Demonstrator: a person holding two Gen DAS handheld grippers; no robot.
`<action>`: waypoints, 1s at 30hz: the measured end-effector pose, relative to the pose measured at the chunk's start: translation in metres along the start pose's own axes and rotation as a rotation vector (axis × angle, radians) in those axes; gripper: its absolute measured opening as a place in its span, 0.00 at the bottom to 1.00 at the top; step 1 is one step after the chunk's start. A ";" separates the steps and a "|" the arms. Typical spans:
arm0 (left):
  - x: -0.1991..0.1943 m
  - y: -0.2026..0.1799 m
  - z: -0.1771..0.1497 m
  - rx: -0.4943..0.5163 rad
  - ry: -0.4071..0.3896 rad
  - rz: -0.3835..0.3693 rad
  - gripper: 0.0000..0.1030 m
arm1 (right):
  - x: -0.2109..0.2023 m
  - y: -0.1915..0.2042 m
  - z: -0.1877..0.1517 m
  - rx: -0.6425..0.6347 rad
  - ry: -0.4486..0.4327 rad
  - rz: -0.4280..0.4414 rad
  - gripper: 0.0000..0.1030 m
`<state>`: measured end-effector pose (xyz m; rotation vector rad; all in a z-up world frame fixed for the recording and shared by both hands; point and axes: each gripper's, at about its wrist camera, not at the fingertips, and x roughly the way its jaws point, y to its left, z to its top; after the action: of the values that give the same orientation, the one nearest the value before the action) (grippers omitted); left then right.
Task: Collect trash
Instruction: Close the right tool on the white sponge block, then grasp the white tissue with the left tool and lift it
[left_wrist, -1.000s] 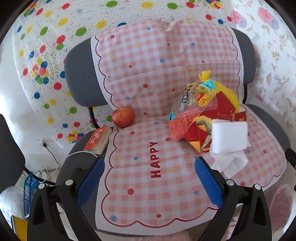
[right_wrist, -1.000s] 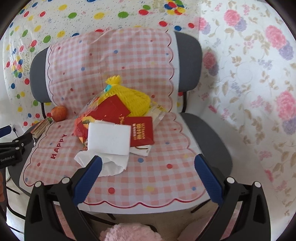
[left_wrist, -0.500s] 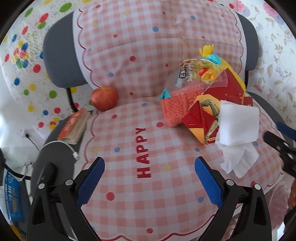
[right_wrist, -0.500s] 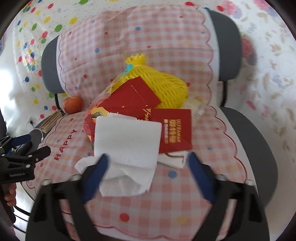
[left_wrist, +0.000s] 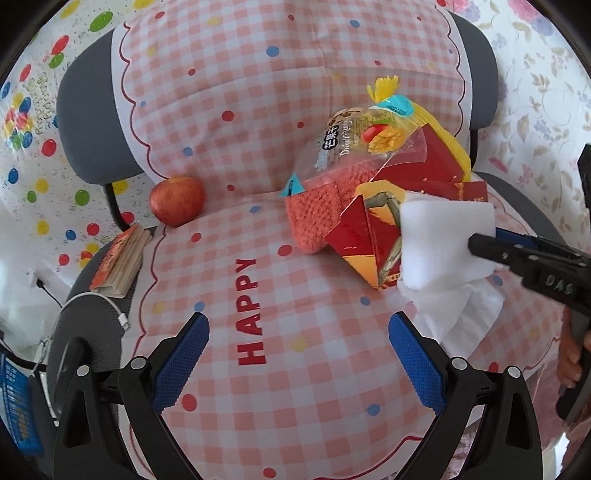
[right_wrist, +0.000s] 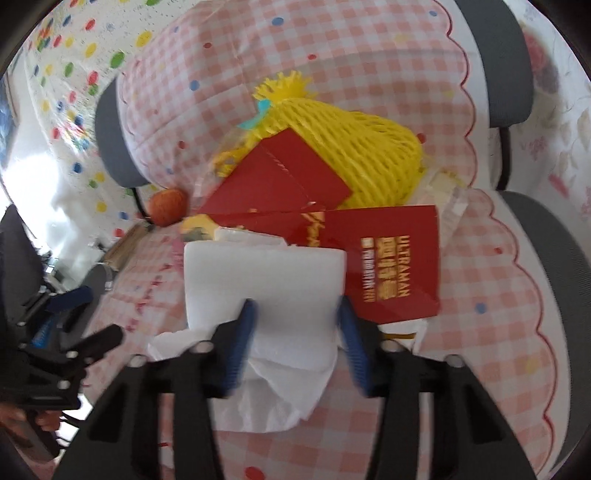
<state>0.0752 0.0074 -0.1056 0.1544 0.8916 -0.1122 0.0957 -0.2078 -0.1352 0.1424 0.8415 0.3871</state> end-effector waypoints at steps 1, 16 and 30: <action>-0.001 0.001 0.000 0.000 -0.001 0.003 0.93 | -0.008 0.002 0.001 0.005 -0.015 0.019 0.23; -0.005 -0.074 0.000 0.102 -0.019 -0.195 0.88 | -0.142 0.006 -0.032 -0.009 -0.302 -0.319 0.17; 0.054 -0.099 0.007 0.045 0.045 -0.137 0.37 | -0.157 -0.028 -0.067 0.071 -0.267 -0.368 0.17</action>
<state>0.0984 -0.0929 -0.1518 0.1381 0.9450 -0.2572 -0.0410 -0.2966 -0.0778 0.1000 0.6009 -0.0089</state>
